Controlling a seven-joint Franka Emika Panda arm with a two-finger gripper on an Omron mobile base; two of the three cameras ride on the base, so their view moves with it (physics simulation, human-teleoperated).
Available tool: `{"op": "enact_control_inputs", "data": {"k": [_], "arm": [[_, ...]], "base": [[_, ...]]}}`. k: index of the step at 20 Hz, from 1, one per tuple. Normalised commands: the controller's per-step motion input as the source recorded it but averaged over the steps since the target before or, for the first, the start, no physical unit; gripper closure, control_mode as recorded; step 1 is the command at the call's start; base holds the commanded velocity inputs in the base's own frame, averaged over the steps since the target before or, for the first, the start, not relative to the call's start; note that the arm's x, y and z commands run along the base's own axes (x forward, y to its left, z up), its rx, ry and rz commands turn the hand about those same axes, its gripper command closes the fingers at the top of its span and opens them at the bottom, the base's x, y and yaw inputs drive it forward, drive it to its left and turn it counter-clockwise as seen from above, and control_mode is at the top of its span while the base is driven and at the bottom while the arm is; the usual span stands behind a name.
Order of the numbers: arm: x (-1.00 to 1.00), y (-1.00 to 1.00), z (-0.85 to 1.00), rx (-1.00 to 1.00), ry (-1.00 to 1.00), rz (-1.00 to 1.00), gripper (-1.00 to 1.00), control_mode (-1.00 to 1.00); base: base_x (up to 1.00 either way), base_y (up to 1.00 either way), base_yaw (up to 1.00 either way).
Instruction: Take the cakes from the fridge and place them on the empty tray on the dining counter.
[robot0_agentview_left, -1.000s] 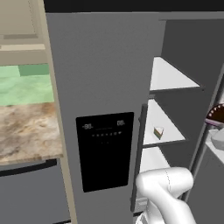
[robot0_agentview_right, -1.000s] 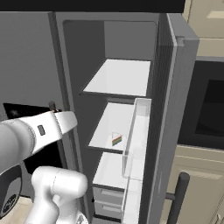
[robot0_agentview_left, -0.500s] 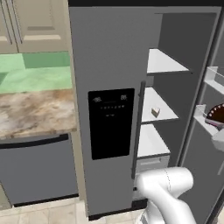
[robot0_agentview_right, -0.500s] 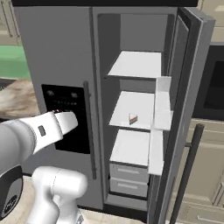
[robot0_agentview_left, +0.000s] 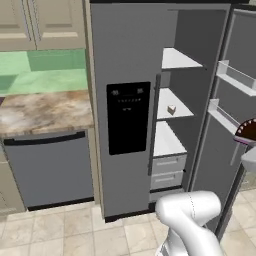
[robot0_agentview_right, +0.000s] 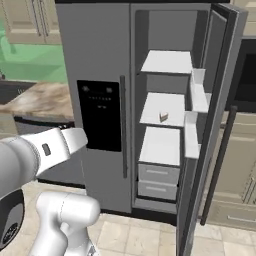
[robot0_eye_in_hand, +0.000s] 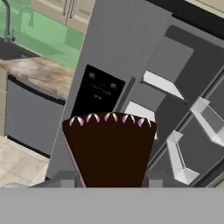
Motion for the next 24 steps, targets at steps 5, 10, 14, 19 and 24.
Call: {"op": "enact_control_inputs", "data": {"k": [5, 10, 14, 19, 24], "arm": [[0.00, 0.00, 0.00, 0.00, 0.00, 0.00, 1.00, 1.00], [0.00, 0.00, 0.00, 0.00, 0.00, 0.00, 1.00, 1.00], [0.00, 0.00, 0.00, 0.00, 0.00, 0.00, 1.00, 1.00], [0.00, 0.00, 0.00, 0.00, 0.00, 0.00, 1.00, 1.00], [0.00, 0.00, 0.00, 0.00, 0.00, 0.00, 1.00, 1.00]], "base": [[-0.58, 0.02, -0.24], [-0.56, 0.00, -0.22], [-0.48, 0.00, -0.19], [-0.52, 0.00, -0.15], [-0.58, -0.01, -0.25]]}}
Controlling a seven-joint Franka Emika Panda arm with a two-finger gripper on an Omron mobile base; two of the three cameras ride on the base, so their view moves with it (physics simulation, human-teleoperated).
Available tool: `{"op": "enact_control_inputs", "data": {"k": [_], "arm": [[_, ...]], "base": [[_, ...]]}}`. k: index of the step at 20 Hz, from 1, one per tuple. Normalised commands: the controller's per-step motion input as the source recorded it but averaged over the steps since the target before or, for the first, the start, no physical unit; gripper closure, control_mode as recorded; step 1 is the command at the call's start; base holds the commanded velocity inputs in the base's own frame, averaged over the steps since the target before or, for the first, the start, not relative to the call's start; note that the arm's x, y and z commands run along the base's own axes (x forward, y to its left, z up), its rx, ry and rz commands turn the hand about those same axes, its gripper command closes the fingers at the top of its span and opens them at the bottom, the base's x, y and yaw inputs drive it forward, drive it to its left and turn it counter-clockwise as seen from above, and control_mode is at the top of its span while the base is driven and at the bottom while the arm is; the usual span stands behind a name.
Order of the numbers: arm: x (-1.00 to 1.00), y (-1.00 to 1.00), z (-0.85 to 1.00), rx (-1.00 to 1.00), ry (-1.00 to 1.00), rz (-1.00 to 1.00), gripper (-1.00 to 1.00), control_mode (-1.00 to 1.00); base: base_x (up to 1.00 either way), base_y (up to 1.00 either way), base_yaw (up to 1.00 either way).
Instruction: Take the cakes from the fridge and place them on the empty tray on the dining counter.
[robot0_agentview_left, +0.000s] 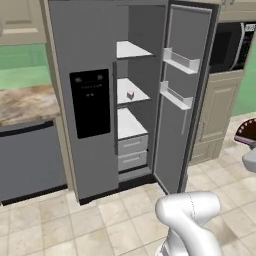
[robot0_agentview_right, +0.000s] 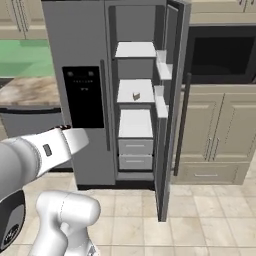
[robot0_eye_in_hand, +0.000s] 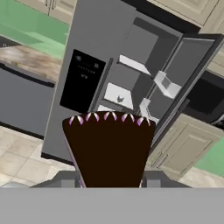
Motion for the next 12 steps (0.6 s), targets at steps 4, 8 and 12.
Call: {"op": "enact_control_inputs", "data": {"k": [4, 8, 12], "arm": [[0.00, 0.00, 0.00, 0.00, 0.00, 0.00, 1.00, 1.00], [0.00, 0.00, 0.00, 0.00, 0.00, 0.00, 1.00, 1.00], [0.00, 0.00, 0.00, 0.00, 0.00, 0.00, 1.00, 1.00]], "base": [[-0.13, 0.00, -0.33], [0.38, 0.01, -0.46], [0.50, 0.01, -0.51]]}}
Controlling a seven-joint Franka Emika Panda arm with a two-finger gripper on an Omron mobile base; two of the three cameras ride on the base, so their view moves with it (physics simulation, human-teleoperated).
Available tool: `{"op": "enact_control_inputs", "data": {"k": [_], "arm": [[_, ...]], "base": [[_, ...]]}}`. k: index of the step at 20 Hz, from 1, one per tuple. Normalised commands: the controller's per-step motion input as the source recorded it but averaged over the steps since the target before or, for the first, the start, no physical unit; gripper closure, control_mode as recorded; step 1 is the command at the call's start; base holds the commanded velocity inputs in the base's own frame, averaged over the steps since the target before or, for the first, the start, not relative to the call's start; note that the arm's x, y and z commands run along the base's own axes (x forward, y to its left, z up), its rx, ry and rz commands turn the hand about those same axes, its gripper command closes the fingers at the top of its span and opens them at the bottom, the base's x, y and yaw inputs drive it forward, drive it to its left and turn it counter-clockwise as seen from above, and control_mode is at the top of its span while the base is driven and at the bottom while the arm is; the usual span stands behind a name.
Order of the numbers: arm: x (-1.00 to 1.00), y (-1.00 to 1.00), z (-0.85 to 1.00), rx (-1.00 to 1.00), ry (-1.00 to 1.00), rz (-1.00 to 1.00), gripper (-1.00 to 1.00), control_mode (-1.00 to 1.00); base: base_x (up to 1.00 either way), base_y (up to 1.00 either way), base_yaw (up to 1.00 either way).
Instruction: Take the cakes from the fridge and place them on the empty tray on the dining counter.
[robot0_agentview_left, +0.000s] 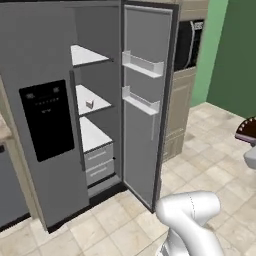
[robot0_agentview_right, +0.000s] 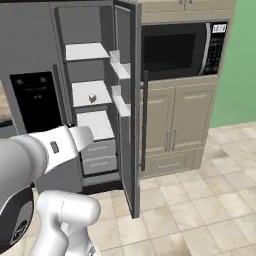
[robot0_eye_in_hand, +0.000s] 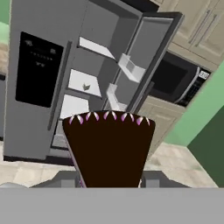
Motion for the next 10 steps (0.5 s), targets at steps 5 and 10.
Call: {"op": "enact_control_inputs", "data": {"k": [5, 10], "arm": [[0.00, 0.00, 0.00, 0.00, 0.00, 0.00, 1.00, 1.00], [0.00, 0.00, 0.00, 0.00, 0.00, 0.00, 1.00, 1.00]], "base": [[0.50, 0.09, -0.56], [0.03, 0.15, -0.51]]}}
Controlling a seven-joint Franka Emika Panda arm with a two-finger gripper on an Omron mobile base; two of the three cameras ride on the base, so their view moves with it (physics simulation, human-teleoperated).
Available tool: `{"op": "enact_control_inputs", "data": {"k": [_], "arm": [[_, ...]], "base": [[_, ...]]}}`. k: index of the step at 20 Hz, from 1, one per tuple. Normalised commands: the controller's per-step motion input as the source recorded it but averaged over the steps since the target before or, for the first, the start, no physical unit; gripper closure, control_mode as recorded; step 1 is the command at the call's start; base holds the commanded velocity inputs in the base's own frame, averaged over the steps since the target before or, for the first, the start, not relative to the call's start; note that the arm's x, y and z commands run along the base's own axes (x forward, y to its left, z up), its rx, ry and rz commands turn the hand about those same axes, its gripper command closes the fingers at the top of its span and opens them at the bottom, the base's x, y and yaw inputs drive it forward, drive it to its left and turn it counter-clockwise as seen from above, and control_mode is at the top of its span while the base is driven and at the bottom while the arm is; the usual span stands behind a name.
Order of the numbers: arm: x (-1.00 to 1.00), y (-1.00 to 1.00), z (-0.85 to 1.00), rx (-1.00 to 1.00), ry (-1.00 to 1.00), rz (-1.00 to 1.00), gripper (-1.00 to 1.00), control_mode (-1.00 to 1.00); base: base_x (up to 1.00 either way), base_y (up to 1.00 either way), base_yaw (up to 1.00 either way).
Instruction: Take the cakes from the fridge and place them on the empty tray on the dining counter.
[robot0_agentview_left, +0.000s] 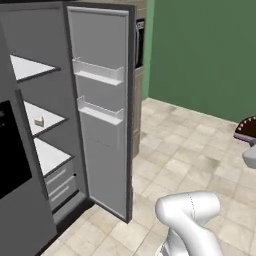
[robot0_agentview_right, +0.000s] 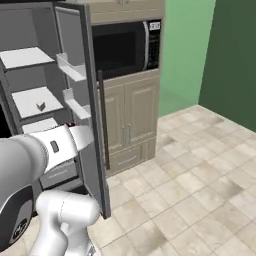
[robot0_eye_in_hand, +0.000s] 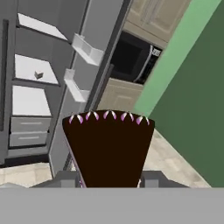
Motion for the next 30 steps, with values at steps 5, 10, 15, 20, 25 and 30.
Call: {"op": "enact_control_inputs", "data": {"k": [5, 10, 15, 20, 25, 30], "arm": [[0.00, 0.00, 0.00, 0.00, 0.00, 0.00, 1.00, 1.00], [0.00, 0.00, 0.00, 0.00, 0.00, 0.00, 1.00, 1.00], [0.00, 0.00, 0.00, 0.00, 0.00, 0.00, 1.00, 1.00], [0.00, 0.00, 0.00, 0.00, 0.00, 0.00, 1.00, 1.00], [0.00, 0.00, 0.00, 0.00, 0.00, 0.00, 1.00, 1.00], [0.00, 0.00, 0.00, 0.00, 0.00, 0.00, 1.00, 1.00]], "base": [[0.17, 0.25, -0.58], [0.25, 0.21, -0.62], [0.15, 0.14, -0.61], [0.07, 0.15, -0.61], [0.00, 0.16, -0.59], [0.00, 0.27, -0.54]]}}
